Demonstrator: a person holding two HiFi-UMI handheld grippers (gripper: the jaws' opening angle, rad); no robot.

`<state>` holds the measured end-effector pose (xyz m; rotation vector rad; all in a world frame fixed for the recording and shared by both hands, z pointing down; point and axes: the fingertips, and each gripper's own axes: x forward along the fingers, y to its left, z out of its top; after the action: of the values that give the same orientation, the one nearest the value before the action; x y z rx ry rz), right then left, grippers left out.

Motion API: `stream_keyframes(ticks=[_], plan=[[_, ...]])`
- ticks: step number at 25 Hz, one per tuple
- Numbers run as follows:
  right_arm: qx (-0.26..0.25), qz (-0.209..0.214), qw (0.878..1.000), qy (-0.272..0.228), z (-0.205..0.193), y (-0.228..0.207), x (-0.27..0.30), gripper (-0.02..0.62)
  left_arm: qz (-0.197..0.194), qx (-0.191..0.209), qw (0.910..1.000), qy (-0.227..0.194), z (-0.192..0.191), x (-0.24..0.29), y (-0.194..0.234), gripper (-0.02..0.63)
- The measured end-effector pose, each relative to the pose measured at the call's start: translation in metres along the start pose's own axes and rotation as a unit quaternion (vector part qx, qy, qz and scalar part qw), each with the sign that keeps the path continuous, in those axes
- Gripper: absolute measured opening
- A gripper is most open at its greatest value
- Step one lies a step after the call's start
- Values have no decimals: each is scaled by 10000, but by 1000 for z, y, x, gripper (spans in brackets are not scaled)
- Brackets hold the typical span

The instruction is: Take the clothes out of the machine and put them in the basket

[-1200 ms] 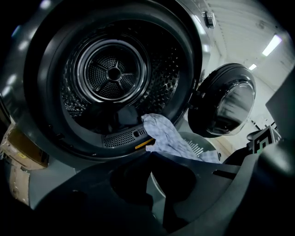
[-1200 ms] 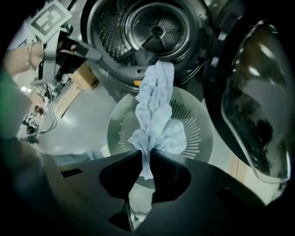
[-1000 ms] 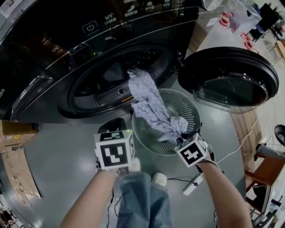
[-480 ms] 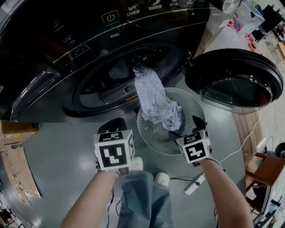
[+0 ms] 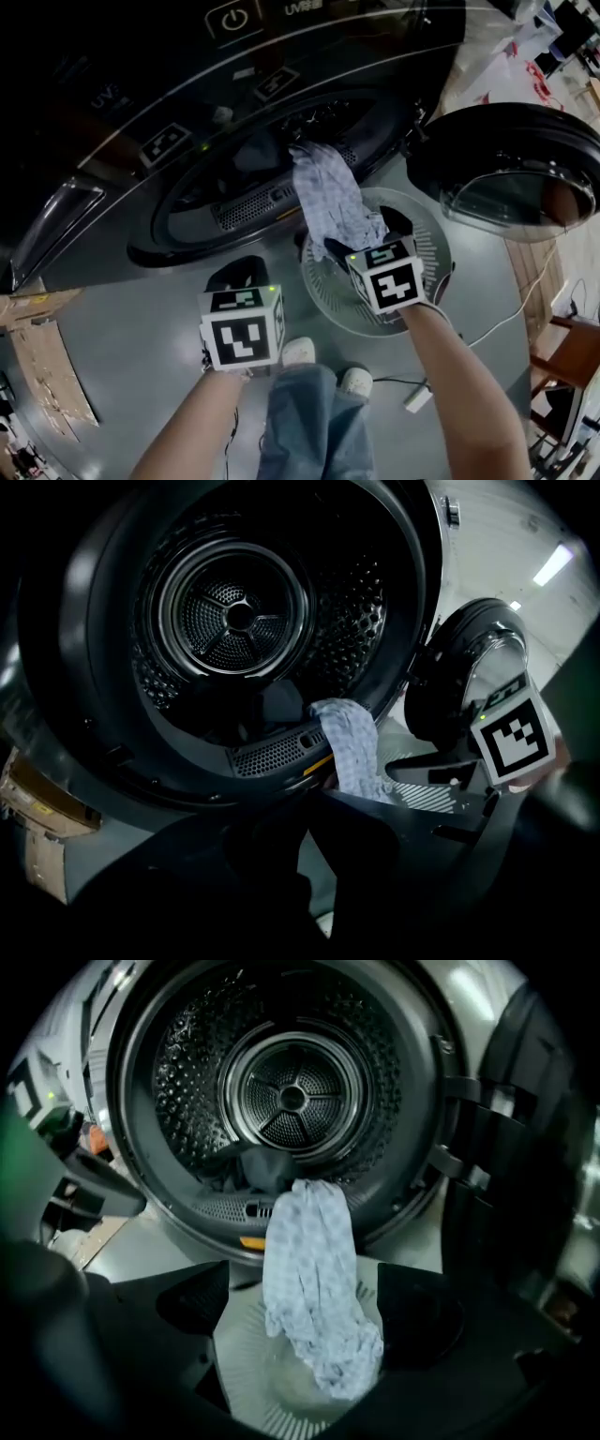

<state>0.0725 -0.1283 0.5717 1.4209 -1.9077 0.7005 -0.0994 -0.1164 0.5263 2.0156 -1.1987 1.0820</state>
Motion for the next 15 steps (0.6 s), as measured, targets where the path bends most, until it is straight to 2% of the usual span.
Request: stream_keyframes(ticks=[7, 12, 15], plan=[[598, -73, 9968, -530, 47, -4, 42, 471, 46, 159, 9998, 53, 13, 15, 14, 5], [213, -151, 9971, -714, 70, -6, 65, 469, 51, 172, 9997, 134, 18, 24, 20, 5], [-122, -216, 9980, -582, 73, 1, 82, 468, 36, 141, 9997, 184, 19, 27, 24, 5]])
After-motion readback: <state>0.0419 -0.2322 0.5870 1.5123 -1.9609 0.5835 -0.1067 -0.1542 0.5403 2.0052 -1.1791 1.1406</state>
